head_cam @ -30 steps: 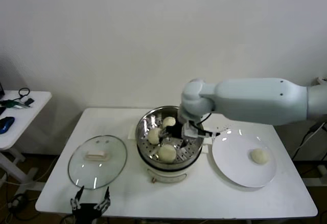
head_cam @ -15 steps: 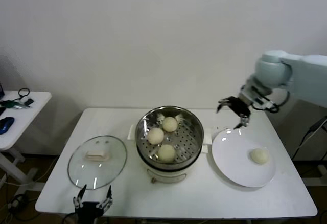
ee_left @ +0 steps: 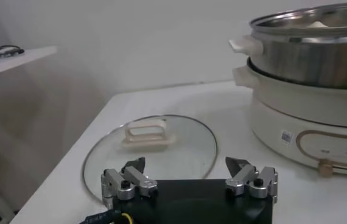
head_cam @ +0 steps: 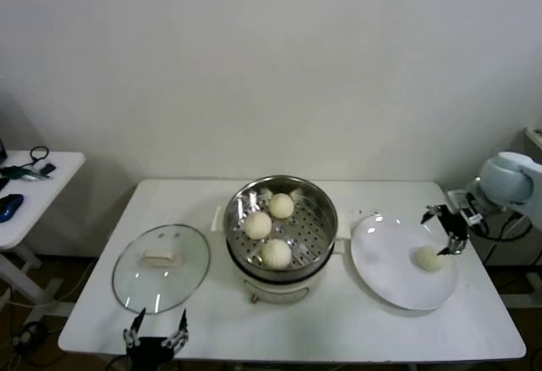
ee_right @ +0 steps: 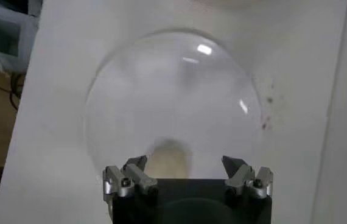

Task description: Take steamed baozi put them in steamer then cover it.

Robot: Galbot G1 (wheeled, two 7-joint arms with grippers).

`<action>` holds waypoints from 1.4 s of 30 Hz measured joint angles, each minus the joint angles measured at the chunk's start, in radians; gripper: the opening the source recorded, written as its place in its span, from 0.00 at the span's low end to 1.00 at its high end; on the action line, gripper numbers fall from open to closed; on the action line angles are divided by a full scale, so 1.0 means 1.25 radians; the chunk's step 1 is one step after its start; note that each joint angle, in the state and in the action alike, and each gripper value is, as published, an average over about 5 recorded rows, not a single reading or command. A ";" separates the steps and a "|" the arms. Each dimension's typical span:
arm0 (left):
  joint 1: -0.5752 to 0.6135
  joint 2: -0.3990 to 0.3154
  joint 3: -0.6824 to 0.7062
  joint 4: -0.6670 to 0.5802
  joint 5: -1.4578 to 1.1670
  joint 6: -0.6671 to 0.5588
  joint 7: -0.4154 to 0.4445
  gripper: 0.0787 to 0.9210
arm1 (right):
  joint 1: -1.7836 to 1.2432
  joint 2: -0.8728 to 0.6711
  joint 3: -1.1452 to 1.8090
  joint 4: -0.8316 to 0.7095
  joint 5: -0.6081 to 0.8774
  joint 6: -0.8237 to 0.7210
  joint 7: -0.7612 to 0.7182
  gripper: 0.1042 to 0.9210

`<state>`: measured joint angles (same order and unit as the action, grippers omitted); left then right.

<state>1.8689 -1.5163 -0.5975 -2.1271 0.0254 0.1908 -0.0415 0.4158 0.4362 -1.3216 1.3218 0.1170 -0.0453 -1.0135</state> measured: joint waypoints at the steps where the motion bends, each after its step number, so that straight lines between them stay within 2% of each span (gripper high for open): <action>1: 0.001 0.000 0.000 0.001 0.000 -0.001 0.000 0.88 | -0.025 0.002 0.021 -0.014 -0.008 -0.003 0.001 0.88; 12: 0.007 -0.001 -0.006 0.005 0.000 -0.003 -0.003 0.88 | -0.201 0.059 0.171 -0.138 -0.060 -0.020 0.015 0.88; 21: 0.008 -0.001 -0.007 0.004 0.000 -0.003 -0.004 0.88 | -0.255 0.089 0.212 -0.172 -0.068 -0.043 0.018 0.88; 32: 0.006 -0.001 -0.003 0.005 0.000 -0.003 -0.004 0.88 | -0.279 0.106 0.244 -0.201 -0.070 -0.056 0.025 0.73; 42: 0.007 0.002 -0.003 0.000 0.001 -0.005 -0.005 0.88 | -0.204 0.089 0.187 -0.158 0.008 -0.081 0.013 0.71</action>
<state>1.8782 -1.5138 -0.6015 -2.1274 0.0263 0.1850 -0.0477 0.1609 0.5478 -1.0873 1.1243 0.1265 -0.1467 -0.9967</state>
